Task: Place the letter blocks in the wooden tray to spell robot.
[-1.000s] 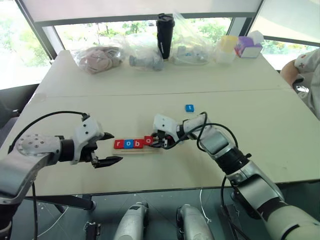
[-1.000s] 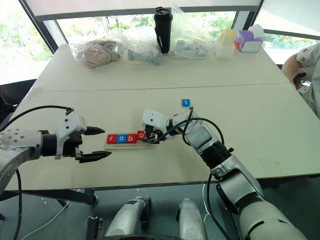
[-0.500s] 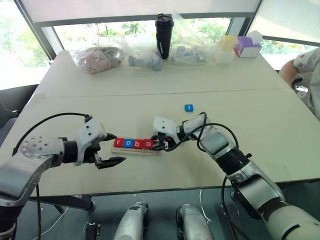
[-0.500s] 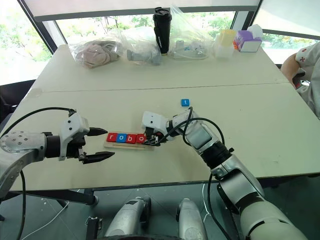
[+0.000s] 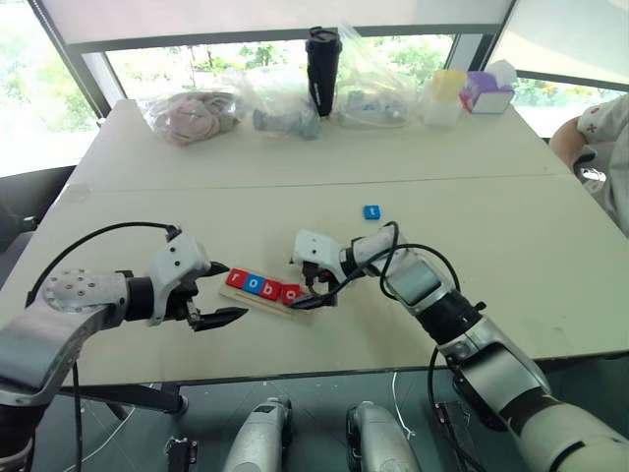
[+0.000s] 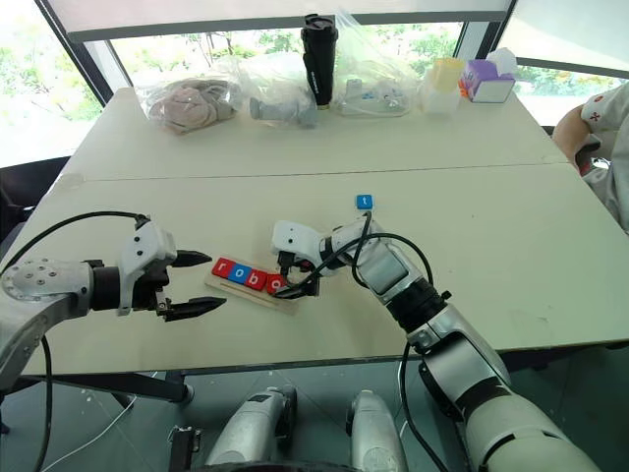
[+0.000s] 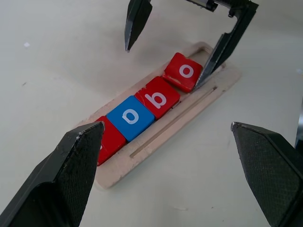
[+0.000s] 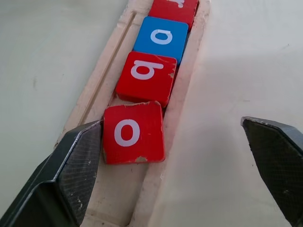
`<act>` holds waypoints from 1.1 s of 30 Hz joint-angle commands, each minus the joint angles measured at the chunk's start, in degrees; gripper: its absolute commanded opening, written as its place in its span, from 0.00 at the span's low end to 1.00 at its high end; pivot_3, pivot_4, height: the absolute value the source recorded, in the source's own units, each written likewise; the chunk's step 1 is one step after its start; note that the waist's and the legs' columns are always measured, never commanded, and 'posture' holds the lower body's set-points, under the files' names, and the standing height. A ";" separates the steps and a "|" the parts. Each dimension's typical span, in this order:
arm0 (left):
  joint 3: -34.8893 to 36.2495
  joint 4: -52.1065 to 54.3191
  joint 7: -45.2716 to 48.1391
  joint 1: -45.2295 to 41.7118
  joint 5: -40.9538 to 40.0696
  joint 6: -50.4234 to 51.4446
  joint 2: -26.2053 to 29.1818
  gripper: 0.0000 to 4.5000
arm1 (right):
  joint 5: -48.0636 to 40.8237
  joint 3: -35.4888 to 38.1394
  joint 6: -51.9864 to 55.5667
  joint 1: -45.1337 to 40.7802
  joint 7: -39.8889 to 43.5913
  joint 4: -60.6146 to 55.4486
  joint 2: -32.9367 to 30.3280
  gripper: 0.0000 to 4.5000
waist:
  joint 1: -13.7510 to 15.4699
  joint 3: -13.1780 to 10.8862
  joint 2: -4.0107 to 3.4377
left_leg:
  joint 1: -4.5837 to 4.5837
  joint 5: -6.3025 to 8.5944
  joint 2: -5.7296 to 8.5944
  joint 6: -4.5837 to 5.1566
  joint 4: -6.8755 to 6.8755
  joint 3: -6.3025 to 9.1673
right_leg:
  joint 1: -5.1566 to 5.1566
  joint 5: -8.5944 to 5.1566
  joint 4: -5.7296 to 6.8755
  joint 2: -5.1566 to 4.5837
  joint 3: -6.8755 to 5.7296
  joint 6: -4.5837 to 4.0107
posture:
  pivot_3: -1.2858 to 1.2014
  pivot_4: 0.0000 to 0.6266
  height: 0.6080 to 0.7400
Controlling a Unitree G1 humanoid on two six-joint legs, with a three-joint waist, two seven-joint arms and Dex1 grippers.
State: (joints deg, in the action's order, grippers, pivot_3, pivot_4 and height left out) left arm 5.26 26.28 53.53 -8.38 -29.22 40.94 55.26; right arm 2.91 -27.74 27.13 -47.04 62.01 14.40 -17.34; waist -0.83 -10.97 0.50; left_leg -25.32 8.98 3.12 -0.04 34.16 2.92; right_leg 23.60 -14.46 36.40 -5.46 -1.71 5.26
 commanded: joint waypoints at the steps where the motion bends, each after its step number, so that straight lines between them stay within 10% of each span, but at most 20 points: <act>1: -0.26 -0.38 0.05 -1.50 0.48 -1.15 -0.49 1.00 | -2.61 5.26 -0.65 -4.01 -1.71 -0.28 0.90 0.99 | 0.03 0.00 0.00 | 0.00 0.00 0.00 -0.01 0.00 0.00 | 0.00 0.00 0.00 0.00 0.00 0.00 | 0.52 0.24 1.00; 33: -1.76 -1.78 1.07 -3.99 1.10 -1.24 -0.95 1.00 | -0.52 5.47 -13.49 3.39 -6.06 3.12 0.90 0.99 | -0.06 0.00 0.00 | 0.00 -0.09 -0.01 0.04 -0.02 0.01 | -0.02 0.01 0.03 0.03 0.01 0.00 | 0.52 0.24 1.00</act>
State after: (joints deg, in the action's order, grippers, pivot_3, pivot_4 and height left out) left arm 3.05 23.46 54.68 -11.65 -28.00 39.70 54.25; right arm 2.66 -22.33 13.88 -43.08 55.70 20.37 -16.84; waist -0.89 -10.97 0.50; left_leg -25.32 8.90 3.12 0.00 34.14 2.92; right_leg 23.58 -14.45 36.43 -5.43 -1.70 5.27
